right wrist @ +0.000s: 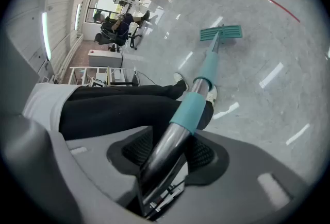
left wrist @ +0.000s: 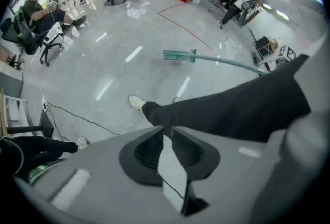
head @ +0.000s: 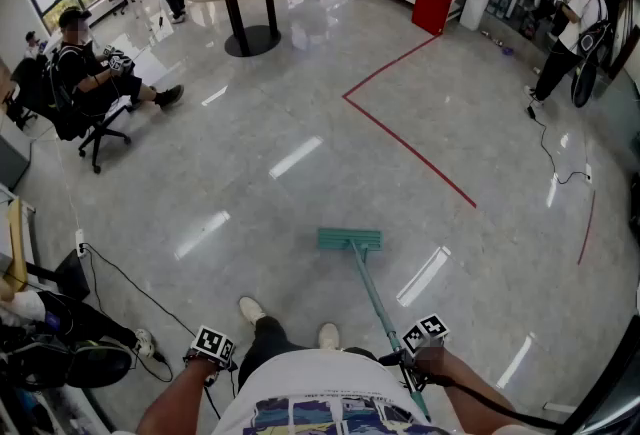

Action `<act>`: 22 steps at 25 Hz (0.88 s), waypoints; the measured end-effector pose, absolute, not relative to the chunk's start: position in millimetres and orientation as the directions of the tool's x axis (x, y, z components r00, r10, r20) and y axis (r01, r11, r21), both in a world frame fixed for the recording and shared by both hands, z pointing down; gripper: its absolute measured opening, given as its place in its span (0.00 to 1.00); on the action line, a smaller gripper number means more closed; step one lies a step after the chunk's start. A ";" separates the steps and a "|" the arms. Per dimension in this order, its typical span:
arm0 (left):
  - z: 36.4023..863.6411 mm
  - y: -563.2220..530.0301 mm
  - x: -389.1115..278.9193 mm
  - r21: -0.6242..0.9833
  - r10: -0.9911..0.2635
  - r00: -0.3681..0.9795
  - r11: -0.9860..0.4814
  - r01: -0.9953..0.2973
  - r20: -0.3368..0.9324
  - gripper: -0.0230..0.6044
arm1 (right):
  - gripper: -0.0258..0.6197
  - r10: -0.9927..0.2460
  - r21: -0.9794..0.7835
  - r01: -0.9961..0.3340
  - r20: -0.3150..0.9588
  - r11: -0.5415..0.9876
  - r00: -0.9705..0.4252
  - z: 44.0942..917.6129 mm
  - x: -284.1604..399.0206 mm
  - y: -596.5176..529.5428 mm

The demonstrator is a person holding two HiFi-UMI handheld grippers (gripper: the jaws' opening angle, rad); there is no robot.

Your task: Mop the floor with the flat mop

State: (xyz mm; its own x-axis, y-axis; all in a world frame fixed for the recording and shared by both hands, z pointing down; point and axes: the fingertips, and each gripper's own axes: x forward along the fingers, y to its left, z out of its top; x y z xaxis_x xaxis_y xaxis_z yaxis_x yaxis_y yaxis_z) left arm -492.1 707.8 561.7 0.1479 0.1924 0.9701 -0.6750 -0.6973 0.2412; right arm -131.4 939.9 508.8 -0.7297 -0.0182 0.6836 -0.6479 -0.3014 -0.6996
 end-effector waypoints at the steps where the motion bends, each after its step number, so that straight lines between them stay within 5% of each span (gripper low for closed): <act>1: 561.2 705.5 -490.7 0.238 0.178 0.158 -0.690 -0.683 0.971 0.11 | 0.33 -0.017 -0.699 -0.650 0.685 -0.299 -0.728 510.2 -132.1 942.2; 15: 573.4 726.3 -504.1 0.232 0.191 0.141 -0.639 -0.734 0.971 0.11 | 0.33 -0.030 -0.699 -0.654 0.689 -0.290 -0.724 512.5 -123.2 953.9; 22: 556.5 701.9 -489.3 0.232 0.070 0.234 -0.561 -0.795 0.970 0.11 | 0.33 0.053 -0.632 -0.734 0.748 -0.248 -0.662 522.9 -104.5 952.5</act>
